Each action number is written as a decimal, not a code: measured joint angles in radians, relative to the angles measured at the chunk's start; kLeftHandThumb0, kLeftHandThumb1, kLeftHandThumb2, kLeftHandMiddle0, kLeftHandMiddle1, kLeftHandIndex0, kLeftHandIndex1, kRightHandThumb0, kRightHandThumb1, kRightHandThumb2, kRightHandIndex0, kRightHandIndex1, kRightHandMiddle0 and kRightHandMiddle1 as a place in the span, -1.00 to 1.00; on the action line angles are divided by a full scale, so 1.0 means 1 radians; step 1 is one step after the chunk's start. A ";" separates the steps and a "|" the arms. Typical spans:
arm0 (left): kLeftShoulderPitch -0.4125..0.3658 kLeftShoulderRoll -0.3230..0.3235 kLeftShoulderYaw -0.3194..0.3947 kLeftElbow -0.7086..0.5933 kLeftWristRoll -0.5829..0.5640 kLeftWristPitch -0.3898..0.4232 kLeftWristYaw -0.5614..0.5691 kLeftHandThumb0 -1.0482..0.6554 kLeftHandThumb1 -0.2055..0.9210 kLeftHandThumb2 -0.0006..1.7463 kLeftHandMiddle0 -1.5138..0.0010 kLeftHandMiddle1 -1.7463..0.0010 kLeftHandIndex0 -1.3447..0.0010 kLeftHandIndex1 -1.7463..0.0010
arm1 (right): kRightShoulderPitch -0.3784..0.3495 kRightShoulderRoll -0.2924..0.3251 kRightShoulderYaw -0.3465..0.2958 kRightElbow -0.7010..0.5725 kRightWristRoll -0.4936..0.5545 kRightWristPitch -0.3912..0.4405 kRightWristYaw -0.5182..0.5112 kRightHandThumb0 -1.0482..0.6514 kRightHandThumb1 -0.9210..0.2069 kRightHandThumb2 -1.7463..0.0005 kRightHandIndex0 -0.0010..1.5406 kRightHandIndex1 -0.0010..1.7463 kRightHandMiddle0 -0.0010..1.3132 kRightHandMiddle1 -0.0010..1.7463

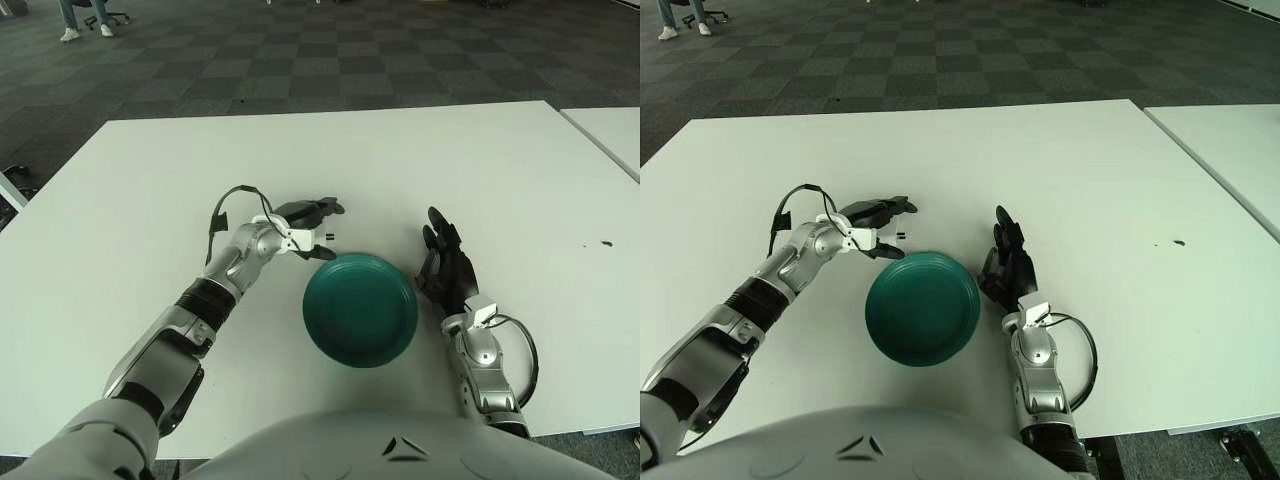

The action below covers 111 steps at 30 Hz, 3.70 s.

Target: Put the charger into the plate.

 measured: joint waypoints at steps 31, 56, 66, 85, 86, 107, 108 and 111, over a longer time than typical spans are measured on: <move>-0.024 0.005 -0.028 0.084 0.074 0.025 0.134 -0.96 1.00 -0.51 0.60 0.98 0.95 -0.02 | -0.001 -0.003 0.001 0.002 -0.019 -0.001 -0.008 -0.94 -1.00 -0.10 -0.90 -0.99 -1.00 -0.69; -0.022 0.008 -0.006 0.085 0.073 0.043 0.230 -0.98 1.00 -0.47 0.52 0.96 0.85 -0.07 | -0.005 -0.006 -0.004 0.006 -0.014 -0.001 -0.002 -0.95 -1.00 -0.10 -0.89 -0.99 -1.00 -0.70; -0.017 0.008 0.012 0.080 0.064 0.041 0.287 -0.99 1.00 -0.47 0.47 0.96 0.82 -0.17 | -0.010 -0.005 -0.010 0.016 -0.007 -0.011 0.012 -0.95 -1.00 -0.12 -0.88 -0.99 -1.00 -0.71; -0.016 0.022 -0.004 0.067 0.124 0.152 0.241 -1.00 1.00 -0.43 0.46 0.97 0.85 -0.23 | -0.012 -0.006 -0.012 0.021 -0.006 -0.018 0.023 -0.93 -1.00 -0.12 -0.88 -1.00 -1.00 -0.73; -0.017 0.026 -0.009 0.064 0.127 0.159 0.224 -1.00 1.00 -0.43 0.46 0.97 0.86 -0.22 | -0.012 -0.007 -0.012 0.021 -0.007 -0.018 0.023 -0.93 -1.00 -0.12 -0.88 -1.00 -1.00 -0.73; -0.055 0.080 -0.060 0.044 0.152 0.163 0.028 -1.00 1.00 -0.30 0.52 1.00 0.99 -0.03 | -0.010 -0.011 -0.012 0.012 -0.007 -0.001 0.025 -0.93 -1.00 -0.11 -0.89 -1.00 -1.00 -0.71; -0.057 0.080 -0.062 0.048 0.152 0.160 0.027 -1.00 1.00 -0.30 0.52 1.00 0.99 -0.02 | -0.010 -0.011 -0.012 0.012 -0.006 -0.001 0.026 -0.93 -1.00 -0.12 -0.89 -1.00 -1.00 -0.71; -0.069 0.080 -0.068 0.062 0.152 0.154 0.025 -1.00 1.00 -0.29 0.50 0.99 0.97 -0.02 | -0.009 -0.011 -0.014 0.012 -0.005 -0.001 0.028 -0.94 -1.00 -0.13 -0.89 -1.00 -1.00 -0.72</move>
